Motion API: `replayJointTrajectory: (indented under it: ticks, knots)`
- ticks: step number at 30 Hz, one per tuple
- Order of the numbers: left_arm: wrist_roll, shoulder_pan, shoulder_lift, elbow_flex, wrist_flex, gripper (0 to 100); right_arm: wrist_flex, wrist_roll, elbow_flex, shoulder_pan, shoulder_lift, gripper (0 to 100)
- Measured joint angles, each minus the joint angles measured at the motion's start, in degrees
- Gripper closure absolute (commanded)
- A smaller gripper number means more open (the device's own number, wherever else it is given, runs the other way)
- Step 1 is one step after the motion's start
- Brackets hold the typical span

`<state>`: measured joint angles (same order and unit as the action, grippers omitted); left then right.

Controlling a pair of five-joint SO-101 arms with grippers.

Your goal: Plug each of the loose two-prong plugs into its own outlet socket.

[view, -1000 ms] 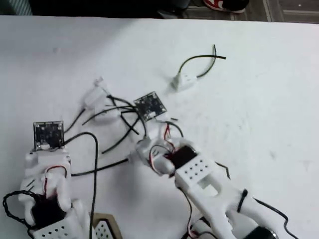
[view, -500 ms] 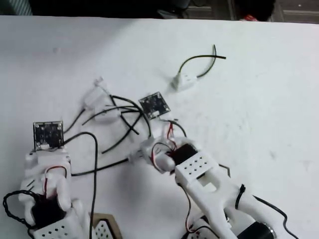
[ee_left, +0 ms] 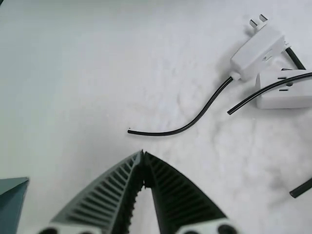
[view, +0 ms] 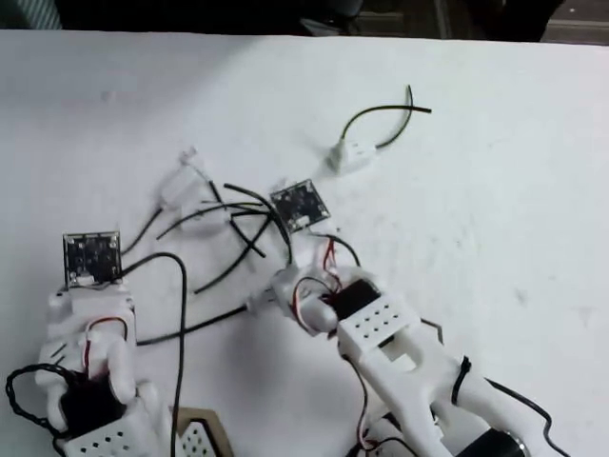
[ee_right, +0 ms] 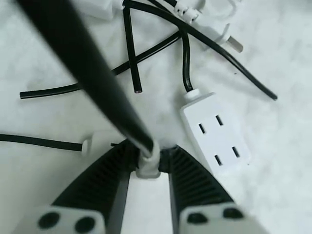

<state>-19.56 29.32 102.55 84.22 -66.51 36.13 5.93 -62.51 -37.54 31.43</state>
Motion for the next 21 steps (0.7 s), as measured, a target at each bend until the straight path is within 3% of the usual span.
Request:
replayJointTrajectory:
  ticks: [16, 21]
  knots:
    - [0.2, 0.0, 0.0, 0.0, 0.0, 97, 0.0, 0.0, -2.9, -1.4, 0.1, 98.2]
    - [1.4, 2.7, 0.0, 0.0, 0.1, 86, 0.0, 0.0, -2.9, -1.4, 0.2, 98.2]
